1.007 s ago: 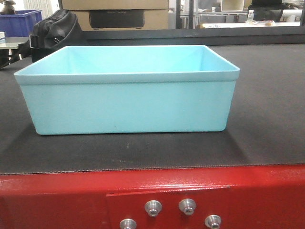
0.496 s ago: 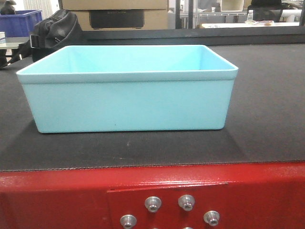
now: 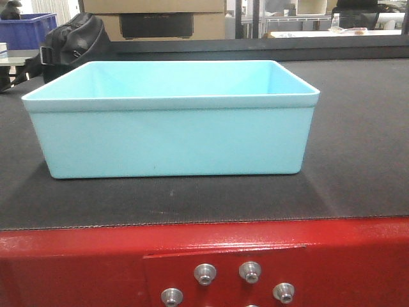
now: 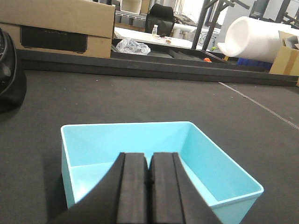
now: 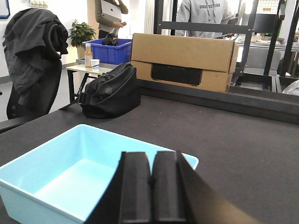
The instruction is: Fetch blue bin and place on conveyor start
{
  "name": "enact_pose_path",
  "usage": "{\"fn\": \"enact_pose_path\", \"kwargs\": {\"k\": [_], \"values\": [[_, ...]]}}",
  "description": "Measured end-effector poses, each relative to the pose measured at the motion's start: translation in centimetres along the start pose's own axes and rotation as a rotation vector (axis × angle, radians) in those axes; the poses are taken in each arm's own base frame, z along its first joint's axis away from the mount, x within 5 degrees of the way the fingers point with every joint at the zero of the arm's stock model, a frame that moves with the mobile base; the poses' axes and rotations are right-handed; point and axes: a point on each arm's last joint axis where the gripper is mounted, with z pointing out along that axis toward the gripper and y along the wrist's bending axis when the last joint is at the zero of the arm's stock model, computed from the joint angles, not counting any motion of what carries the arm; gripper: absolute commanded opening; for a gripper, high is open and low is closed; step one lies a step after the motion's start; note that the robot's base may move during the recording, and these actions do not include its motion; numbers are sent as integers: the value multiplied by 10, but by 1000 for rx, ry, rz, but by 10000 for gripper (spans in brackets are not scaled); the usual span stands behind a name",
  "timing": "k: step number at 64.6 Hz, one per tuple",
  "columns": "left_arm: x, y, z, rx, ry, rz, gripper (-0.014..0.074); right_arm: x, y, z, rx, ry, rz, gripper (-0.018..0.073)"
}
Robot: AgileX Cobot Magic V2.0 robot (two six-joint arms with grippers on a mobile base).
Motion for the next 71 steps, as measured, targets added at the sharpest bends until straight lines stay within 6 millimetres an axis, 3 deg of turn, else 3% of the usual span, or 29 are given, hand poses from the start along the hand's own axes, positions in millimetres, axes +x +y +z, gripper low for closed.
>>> {"fn": "enact_pose_path", "kwargs": {"k": [9, 16, 35, 54, 71], "values": [[0, 0, 0, 0, 0, 0, -111, 2, -4, -5, 36, -3, -26, -162], [0, 0, 0, 0, 0, 0, -111, 15, -16, -16, 140, -2, -76, -162], [0, 0, 0, 0, 0, -2, -111, 86, -28, -56, 374, 40, -39, -162], [0, 0, 0, 0, 0, -2, -111, 135, -21, -79, 399, -6, -43, -162], [0, 0, 0, 0, -5, -2, -111, 139, -20, -80, 400, -12, -46, -162]]}}
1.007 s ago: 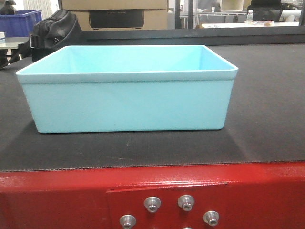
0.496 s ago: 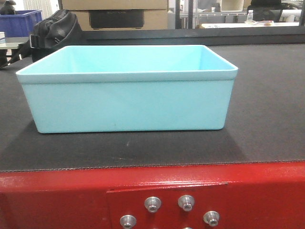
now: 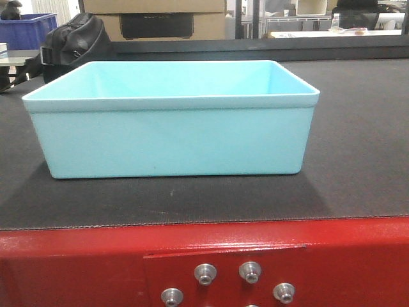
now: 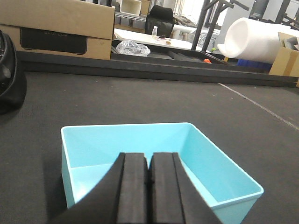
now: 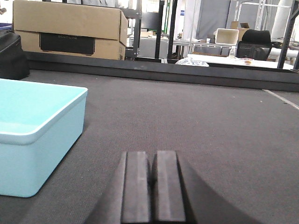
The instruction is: Fetch blue bin and place on conveyor start
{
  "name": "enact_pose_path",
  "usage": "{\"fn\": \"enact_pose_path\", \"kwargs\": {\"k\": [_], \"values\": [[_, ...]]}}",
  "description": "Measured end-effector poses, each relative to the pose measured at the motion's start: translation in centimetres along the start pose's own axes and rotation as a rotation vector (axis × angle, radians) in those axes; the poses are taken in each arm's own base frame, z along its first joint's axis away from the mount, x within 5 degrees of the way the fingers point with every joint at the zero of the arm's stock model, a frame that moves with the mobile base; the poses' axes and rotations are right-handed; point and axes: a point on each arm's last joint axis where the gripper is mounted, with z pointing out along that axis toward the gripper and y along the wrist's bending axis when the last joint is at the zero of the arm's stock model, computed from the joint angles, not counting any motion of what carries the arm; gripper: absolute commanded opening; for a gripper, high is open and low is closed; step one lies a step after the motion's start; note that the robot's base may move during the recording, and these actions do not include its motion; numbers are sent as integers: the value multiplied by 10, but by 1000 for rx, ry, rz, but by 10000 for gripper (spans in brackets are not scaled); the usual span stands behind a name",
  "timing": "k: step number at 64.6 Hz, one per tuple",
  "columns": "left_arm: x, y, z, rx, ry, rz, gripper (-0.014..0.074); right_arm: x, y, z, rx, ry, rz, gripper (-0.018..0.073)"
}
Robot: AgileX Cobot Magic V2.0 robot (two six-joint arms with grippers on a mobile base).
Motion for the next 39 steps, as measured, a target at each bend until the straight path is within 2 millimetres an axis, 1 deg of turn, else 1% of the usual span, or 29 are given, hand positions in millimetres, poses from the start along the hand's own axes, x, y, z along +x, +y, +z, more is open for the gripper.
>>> {"fn": "enact_pose_path", "kwargs": {"k": [39], "values": [[-1, 0, 0, 0, -14, 2, -111, 0, 0, 0, 0, -2, 0, -162]]}}
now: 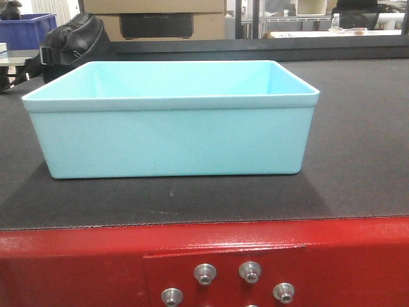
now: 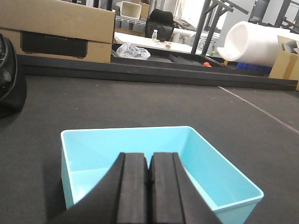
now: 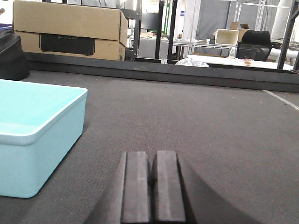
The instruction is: Fetch blue bin and place on conveyor start
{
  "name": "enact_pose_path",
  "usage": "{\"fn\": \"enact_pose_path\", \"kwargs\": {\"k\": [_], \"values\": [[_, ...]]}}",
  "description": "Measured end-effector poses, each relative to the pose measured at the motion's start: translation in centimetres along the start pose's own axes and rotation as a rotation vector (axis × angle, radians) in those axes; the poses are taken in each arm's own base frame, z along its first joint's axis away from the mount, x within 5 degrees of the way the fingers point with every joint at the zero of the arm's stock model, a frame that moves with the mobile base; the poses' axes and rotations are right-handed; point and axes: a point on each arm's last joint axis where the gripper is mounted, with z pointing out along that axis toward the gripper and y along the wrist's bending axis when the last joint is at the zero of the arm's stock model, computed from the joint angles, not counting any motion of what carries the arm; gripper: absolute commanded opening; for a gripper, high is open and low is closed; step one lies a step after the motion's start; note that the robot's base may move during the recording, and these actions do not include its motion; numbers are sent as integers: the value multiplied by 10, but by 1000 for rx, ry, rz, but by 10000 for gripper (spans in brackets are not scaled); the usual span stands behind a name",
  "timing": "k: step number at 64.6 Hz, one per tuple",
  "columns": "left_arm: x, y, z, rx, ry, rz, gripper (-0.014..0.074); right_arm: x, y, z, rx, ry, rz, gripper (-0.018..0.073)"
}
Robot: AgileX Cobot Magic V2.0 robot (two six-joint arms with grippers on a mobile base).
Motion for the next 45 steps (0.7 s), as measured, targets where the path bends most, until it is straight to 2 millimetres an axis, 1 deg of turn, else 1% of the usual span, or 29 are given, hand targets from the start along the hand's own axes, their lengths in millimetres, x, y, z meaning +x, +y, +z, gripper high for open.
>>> {"fn": "enact_pose_path", "kwargs": {"k": [8, 11, 17, 25, 29, 36, 45], "values": [[1, 1, -1, -7, -2, 32, -111, 0, 0, 0, 0, 0, 0, -162], [2, 4, -4, -26, -10, 63, -111, 0, 0, 0, 0, 0, 0, -162], [10, 14, -17, -109, -34, 111, -111, 0, 0, 0, 0, 0, 0, -162], [33, 25, -42, -226, -86, 128, -111, 0, 0, 0, 0, 0, 0, -162], [49, 30, -54, -285, -107, 134, -111, 0, 0, 0, 0, 0, 0, -162], [75, 35, -66, -356, -132, 142, -111, 0, 0, 0, 0, 0, 0, -162], [106, 41, -74, -420, -142, 144, -111, 0, 0, 0, 0, 0, 0, -162]]}}
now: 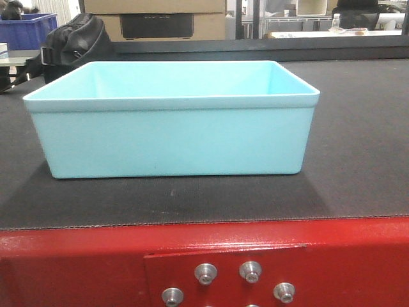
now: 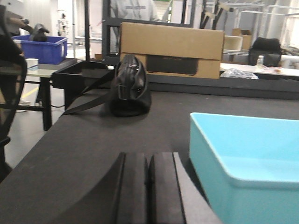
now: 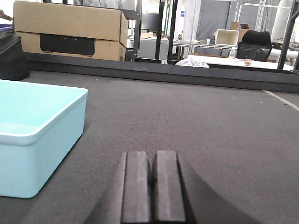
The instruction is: Fetch blue bin and place on conveyor start
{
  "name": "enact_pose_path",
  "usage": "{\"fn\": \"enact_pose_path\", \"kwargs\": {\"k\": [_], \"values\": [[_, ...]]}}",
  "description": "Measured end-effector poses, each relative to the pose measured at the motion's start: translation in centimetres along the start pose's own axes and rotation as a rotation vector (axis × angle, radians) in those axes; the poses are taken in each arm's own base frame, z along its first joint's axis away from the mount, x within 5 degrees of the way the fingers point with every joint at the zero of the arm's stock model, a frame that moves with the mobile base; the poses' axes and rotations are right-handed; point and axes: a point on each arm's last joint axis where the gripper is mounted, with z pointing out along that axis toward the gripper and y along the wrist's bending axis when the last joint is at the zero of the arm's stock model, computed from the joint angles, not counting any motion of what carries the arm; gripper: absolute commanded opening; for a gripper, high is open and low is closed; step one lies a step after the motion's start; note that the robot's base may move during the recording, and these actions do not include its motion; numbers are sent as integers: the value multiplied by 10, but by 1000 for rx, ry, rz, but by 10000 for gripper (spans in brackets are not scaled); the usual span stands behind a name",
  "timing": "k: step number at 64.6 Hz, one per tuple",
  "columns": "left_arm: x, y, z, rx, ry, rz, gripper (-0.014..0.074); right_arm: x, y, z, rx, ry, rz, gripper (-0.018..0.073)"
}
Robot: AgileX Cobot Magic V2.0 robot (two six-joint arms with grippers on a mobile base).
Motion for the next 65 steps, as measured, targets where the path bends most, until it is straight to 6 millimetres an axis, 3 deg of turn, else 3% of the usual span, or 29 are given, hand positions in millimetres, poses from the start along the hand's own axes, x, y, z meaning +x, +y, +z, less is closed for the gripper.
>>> {"fn": "enact_pose_path", "kwargs": {"k": [13, 65], "values": [[28, 3, 1, -36, 70, 1, -111, 0, 0, 0, 0, 0, 0, -162], [29, 3, 1, -37, 74, 1, -111, 0, 0, 0, 0, -2, 0, -162]]}}
